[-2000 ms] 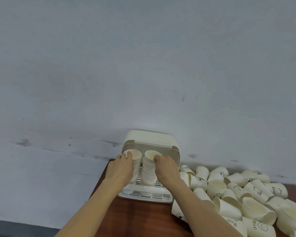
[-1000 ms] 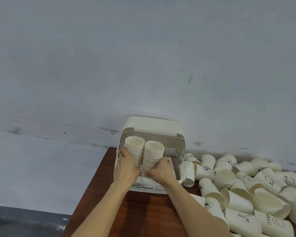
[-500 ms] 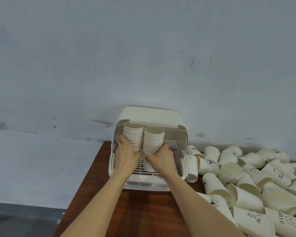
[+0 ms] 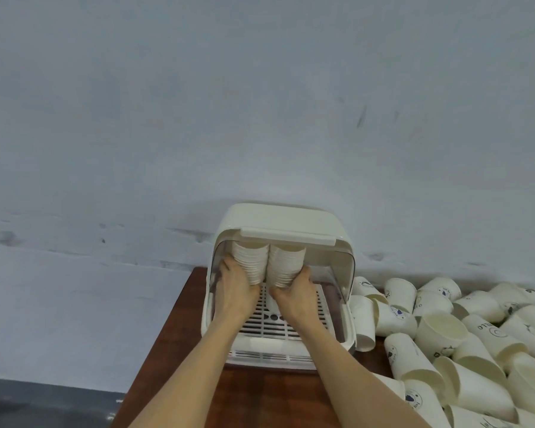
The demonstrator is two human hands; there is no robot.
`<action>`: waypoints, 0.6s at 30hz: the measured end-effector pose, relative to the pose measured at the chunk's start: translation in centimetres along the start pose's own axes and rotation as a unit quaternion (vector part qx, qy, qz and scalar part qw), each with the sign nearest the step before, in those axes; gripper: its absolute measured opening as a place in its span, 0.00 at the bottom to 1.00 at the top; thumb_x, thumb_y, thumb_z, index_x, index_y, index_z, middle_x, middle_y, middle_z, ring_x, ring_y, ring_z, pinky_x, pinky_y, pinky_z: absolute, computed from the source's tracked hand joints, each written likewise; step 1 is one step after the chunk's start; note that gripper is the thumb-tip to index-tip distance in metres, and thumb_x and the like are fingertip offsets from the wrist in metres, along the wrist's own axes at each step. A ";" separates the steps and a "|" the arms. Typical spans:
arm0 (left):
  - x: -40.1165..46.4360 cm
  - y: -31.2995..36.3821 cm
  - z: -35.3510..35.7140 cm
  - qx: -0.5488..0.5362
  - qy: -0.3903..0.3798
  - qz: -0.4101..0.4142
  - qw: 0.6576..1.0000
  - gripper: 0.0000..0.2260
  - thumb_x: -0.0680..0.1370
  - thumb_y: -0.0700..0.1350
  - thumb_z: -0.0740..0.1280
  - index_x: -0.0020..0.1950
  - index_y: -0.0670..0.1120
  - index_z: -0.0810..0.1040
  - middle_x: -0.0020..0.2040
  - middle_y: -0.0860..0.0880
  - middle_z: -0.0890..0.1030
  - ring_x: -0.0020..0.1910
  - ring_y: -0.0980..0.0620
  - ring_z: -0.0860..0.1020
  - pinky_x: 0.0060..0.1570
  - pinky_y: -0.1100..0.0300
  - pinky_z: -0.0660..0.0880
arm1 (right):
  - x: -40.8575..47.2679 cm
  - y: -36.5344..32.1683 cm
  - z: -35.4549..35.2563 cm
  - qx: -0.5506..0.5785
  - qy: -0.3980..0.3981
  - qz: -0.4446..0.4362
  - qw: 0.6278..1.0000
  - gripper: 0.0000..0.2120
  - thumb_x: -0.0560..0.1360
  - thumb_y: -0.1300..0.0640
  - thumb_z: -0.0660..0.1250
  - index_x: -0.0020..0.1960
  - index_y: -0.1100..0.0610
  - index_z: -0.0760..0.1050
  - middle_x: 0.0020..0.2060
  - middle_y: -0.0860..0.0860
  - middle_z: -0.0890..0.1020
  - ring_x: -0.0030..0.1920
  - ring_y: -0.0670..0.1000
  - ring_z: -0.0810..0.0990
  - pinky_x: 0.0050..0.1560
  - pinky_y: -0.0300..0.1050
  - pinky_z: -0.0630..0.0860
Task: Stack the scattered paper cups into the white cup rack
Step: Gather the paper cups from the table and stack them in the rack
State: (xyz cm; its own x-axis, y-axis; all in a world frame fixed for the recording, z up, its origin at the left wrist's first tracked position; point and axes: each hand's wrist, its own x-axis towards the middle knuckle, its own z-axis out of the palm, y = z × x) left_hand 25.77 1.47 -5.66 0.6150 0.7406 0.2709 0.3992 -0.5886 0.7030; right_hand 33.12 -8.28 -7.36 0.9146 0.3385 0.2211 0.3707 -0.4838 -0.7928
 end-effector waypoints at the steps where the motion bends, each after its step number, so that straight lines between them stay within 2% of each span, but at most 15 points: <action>1: -0.1 -0.1 0.0 0.000 -0.002 -0.004 1.000 0.30 0.71 0.47 0.70 0.66 0.36 0.62 0.62 0.37 0.72 0.57 0.38 0.76 0.48 0.50 0.74 | 0.0 0.0 0.0 0.003 0.001 -0.001 1.000 0.32 0.67 0.55 0.73 0.64 0.60 0.62 0.58 0.58 0.77 0.55 0.58 0.78 0.51 0.53 0.78; 4: -0.4 0.0 0.1 0.000 -0.005 -0.013 1.000 0.34 0.68 0.53 0.71 0.65 0.36 0.62 0.62 0.36 0.72 0.60 0.36 0.74 0.54 0.47 0.73 | -0.1 0.2 0.0 0.014 0.008 -0.002 1.000 0.33 0.65 0.54 0.72 0.65 0.60 0.62 0.57 0.58 0.77 0.55 0.58 0.78 0.49 0.51 0.78; 8: -0.5 0.0 0.1 0.003 -0.014 -0.016 1.000 0.38 0.66 0.54 0.73 0.67 0.35 0.61 0.63 0.35 0.71 0.61 0.36 0.73 0.55 0.47 0.72 | -0.3 0.1 0.2 0.021 0.009 0.000 1.000 0.36 0.63 0.50 0.71 0.66 0.59 0.60 0.58 0.58 0.77 0.56 0.58 0.78 0.51 0.54 0.79; 13: -0.3 0.1 0.3 0.006 -0.018 -0.019 1.000 0.37 0.69 0.50 0.73 0.68 0.35 0.59 0.64 0.36 0.70 0.61 0.36 0.74 0.54 0.46 0.72 | -0.4 0.0 0.1 0.021 0.015 0.000 1.000 0.38 0.63 0.49 0.72 0.67 0.58 0.60 0.59 0.57 0.76 0.58 0.58 0.77 0.54 0.56 0.78; 18: -0.3 0.2 0.2 -0.005 -0.016 -0.020 1.000 0.35 0.69 0.45 0.72 0.68 0.36 0.58 0.63 0.36 0.70 0.58 0.35 0.75 0.50 0.47 0.73 | -0.3 -0.1 0.1 0.009 0.003 0.003 1.000 0.36 0.63 0.56 0.72 0.67 0.59 0.60 0.59 0.58 0.75 0.57 0.58 0.77 0.53 0.54 0.78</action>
State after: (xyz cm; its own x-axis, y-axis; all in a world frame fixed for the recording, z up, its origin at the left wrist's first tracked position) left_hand 25.81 1.12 -5.72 0.6204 0.7527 0.2203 0.4178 -0.5550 0.7193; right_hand 32.78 -8.28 -7.40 0.9180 0.3300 0.2198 0.3621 -0.4720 -0.8038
